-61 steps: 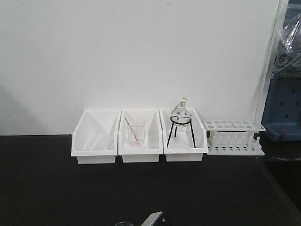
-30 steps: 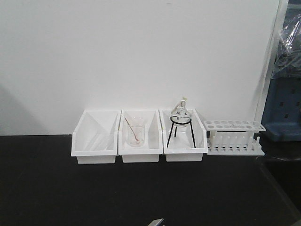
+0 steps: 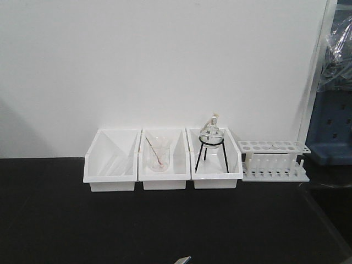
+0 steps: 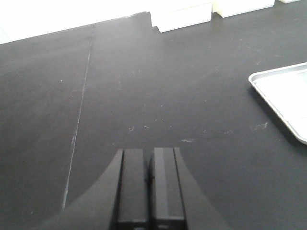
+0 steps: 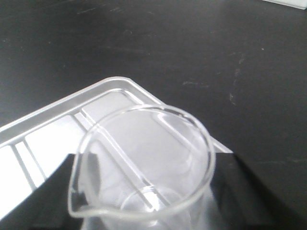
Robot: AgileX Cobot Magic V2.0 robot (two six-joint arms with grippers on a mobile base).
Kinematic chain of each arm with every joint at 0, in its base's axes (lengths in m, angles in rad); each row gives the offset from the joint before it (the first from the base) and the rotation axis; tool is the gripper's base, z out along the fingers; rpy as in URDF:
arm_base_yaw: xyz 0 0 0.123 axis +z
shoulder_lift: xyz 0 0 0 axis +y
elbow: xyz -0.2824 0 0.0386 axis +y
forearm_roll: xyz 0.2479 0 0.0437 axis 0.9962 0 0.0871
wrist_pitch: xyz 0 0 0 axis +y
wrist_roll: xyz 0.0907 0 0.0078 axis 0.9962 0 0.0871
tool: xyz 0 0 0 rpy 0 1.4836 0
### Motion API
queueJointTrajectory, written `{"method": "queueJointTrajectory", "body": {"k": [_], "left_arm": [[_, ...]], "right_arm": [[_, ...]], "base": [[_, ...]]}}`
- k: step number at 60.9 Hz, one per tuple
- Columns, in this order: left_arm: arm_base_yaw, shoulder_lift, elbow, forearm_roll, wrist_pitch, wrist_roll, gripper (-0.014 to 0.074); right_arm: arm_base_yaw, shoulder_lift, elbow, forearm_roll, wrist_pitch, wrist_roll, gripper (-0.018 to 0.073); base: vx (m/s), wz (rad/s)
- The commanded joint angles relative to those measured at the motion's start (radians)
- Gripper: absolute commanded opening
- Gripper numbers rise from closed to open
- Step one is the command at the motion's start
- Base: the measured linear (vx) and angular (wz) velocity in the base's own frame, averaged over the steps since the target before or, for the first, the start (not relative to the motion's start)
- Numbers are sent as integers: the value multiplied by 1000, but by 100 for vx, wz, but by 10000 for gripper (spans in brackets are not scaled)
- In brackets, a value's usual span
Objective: Move beaker to silver tray on left bench
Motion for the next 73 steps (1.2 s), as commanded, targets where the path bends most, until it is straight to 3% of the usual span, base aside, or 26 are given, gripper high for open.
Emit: {"method": "queueJointTrajectory", "body": {"k": [1, 15, 24, 31, 40, 48, 54, 73], "left_arm": [[-6, -6, 20, -4, -83, -2, 1], [-6, -6, 20, -4, -83, -2, 1], [-6, -6, 20, -4, -83, -2, 1], [-6, -6, 20, -4, -83, -2, 1], [-6, -6, 20, -4, -83, -2, 1], [-6, -6, 20, -4, -83, -2, 1], [-6, -6, 20, -4, -83, -2, 1], [-6, -6, 20, -4, -83, -2, 1]], "right_arm": [[-1, -64, -19, 8, -84, -13, 665], [-1, -264, -17, 8, -54, -12, 658], [-1, -456, -17, 12, 87, -1, 586], [-1, -674, -17, 12, 331, 72, 398], [-1, -968, -17, 12, 797, 157, -22], [-1, -1170, -17, 3, 1152, 156, -17], [-1, -1303, -17, -10, 1328, 156, -15], [-1, -1520, -17, -57, 1595, 156, -14]], "base": [[0, 0], [0, 0], [0, 0], [0, 0], [0, 0], [0, 0], [0, 0], [0, 0]]}}
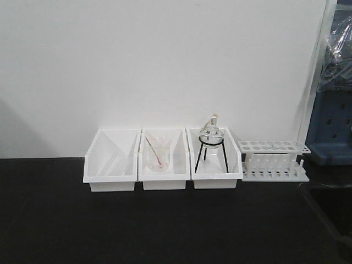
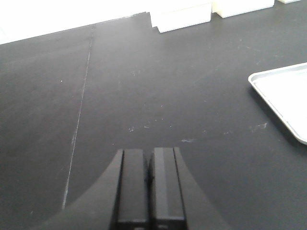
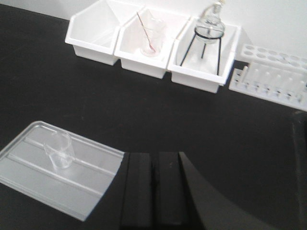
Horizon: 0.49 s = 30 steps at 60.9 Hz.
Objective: Move beaker to silver tray on left bench
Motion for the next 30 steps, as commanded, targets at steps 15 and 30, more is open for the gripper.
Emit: {"method": "queueJointTrajectory", "body": {"k": [15, 30], "left_arm": [[-6, -6, 20, -4, -83, -2, 1], [-6, -6, 20, -4, -83, -2, 1]], "right_arm": [[-1, -87, -29, -31, 30, 0, -14], [-1, -84, -29, -27, 27, 7, -14]], "base": [[0, 0], [0, 0]]}}
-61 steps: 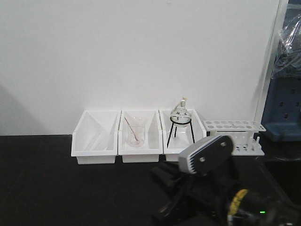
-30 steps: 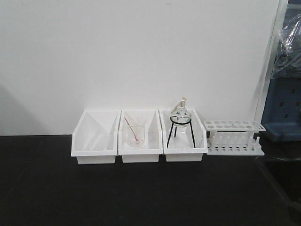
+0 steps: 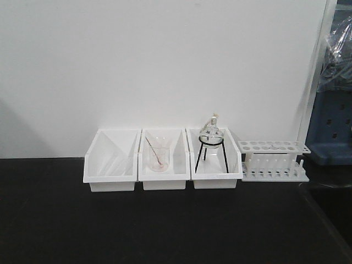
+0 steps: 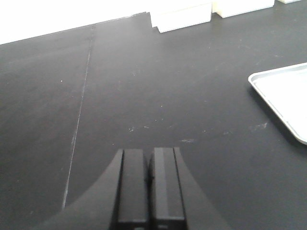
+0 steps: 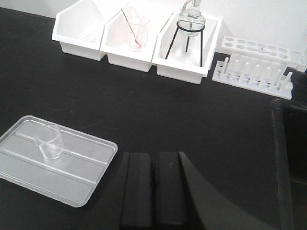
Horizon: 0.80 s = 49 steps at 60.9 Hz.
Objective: Move beaker to silver tray on left bench
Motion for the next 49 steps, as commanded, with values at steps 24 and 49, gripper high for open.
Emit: {"method": "queueJointTrajectory", "body": {"k": [24, 49], "left_arm": [[-6, -6, 20, -4, -83, -2, 1], [-6, -6, 20, -4, -83, -2, 1]], "right_arm": [[-73, -103, 480, 252, -817, -142, -14], [-391, -533, 813, 345, -870, -231, -14]], "base": [[0, 0], [0, 0]]}}
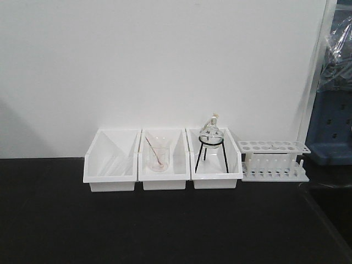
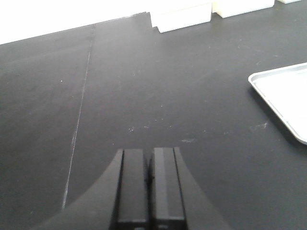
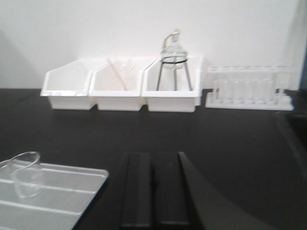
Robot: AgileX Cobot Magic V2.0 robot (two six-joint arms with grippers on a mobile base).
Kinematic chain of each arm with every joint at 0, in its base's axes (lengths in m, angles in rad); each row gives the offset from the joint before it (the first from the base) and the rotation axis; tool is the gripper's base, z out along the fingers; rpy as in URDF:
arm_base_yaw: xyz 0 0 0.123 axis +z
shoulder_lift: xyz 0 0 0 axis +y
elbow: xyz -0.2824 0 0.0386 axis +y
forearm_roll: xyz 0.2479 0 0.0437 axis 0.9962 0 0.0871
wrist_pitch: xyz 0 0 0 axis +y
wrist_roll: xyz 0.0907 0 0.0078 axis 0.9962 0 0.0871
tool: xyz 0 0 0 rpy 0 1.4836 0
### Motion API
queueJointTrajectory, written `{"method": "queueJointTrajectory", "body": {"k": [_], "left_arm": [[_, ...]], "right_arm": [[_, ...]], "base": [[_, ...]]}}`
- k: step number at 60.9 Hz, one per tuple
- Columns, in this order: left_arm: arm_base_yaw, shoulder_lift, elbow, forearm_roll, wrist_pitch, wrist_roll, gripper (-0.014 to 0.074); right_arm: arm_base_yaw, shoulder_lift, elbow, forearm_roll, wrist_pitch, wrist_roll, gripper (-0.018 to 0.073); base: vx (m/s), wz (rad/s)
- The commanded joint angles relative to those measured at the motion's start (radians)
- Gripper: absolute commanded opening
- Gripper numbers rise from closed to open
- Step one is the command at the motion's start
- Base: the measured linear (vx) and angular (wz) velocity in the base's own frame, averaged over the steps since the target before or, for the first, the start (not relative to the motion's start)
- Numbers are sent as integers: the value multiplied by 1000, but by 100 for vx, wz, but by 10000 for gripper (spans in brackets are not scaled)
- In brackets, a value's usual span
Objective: Move beaker to silver tray on left bench
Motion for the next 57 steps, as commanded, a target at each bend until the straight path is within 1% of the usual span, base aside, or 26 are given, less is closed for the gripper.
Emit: {"method": "queueJointTrajectory", "body": {"k": [1, 9, 57], "left_arm": [[-6, -6, 20, -4, -83, -2, 1], [-6, -6, 20, -4, -83, -2, 1], [-6, -6, 20, -4, -83, -2, 1]], "right_arm": [[-27, -45, 10, -1, -122, -5, -14], [-35, -86, 15, -1, -126, -5, -14], [-34, -87, 15, -2, -119, -1, -14]], "base": [[0, 0], [0, 0], [0, 0]]}}
